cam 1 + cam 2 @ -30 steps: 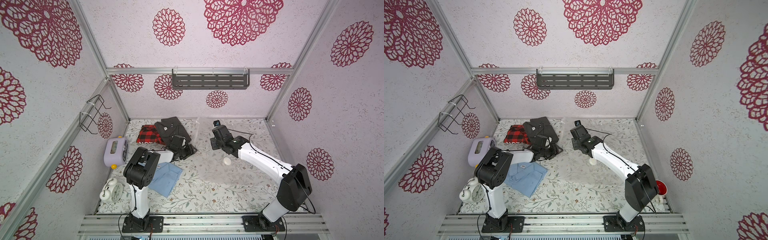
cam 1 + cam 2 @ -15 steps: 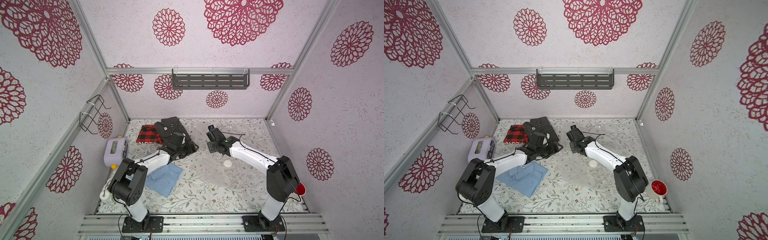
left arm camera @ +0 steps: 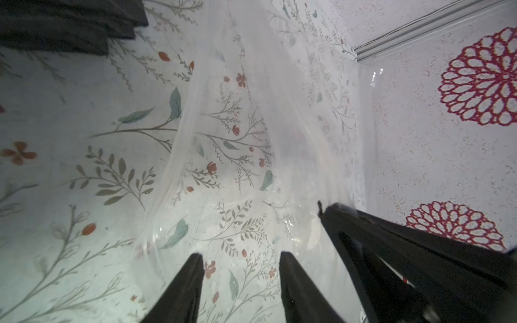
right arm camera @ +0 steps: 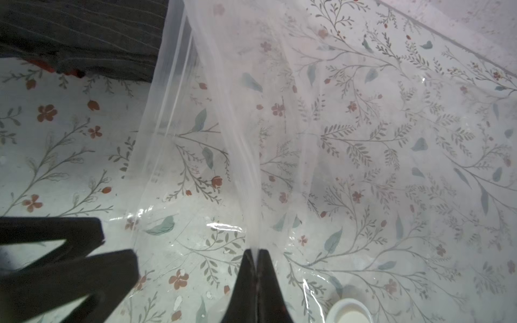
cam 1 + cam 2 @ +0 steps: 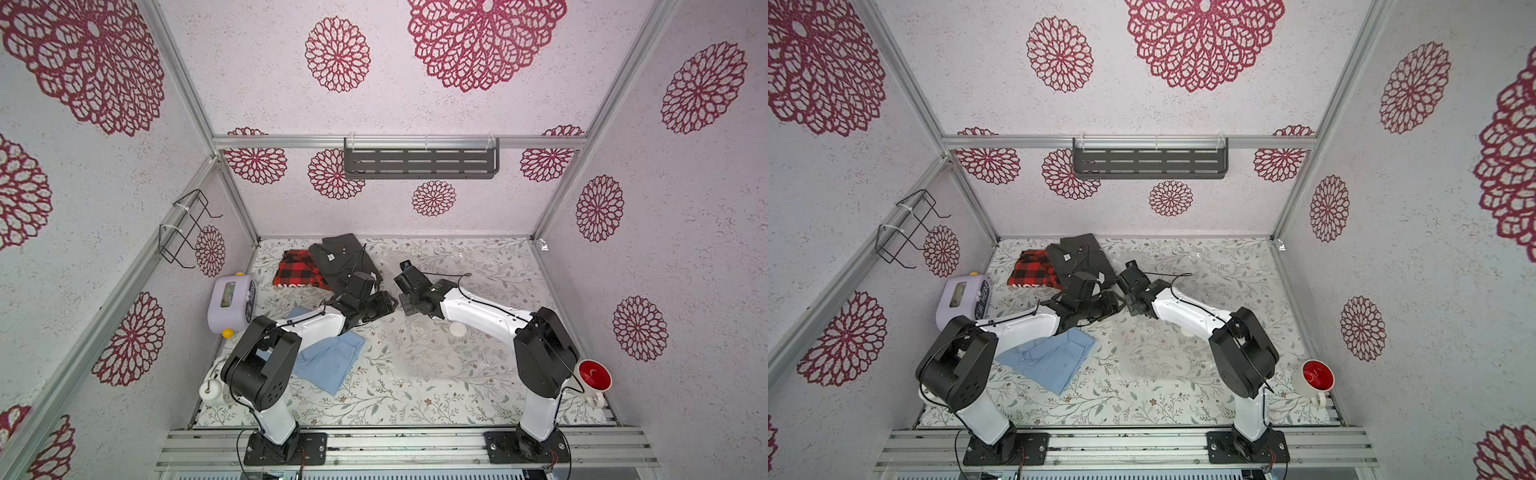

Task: Place the folded shirt into the vacuum bag
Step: Open the vacuum bag at the center of the board.

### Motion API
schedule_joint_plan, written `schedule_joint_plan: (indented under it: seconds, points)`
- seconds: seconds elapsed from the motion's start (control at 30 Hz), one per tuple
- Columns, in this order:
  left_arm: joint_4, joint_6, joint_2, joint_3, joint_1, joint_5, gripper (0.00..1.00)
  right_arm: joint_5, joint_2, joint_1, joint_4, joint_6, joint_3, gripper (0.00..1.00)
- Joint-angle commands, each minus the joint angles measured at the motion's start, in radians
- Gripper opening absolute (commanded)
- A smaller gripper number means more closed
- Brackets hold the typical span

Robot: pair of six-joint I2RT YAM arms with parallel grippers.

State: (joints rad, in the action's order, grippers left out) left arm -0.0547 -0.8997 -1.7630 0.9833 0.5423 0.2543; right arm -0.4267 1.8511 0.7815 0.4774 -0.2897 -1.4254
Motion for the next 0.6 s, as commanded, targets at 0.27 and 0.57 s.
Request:
schedule_joint_plan:
  seconds: [0.27, 0.57]
  points:
    - [-0.117, -0.048, -0.252, 0.121, 0.095, 0.034, 0.43, -0.185, -0.061, -0.035, 0.062, -0.016, 0.047, 0.0]
    - [-0.135, -0.068, -0.212, 0.107, 0.115, 0.027, 0.45, -0.11, -0.162, -0.065, -0.004, 0.002, 0.128, 0.0]
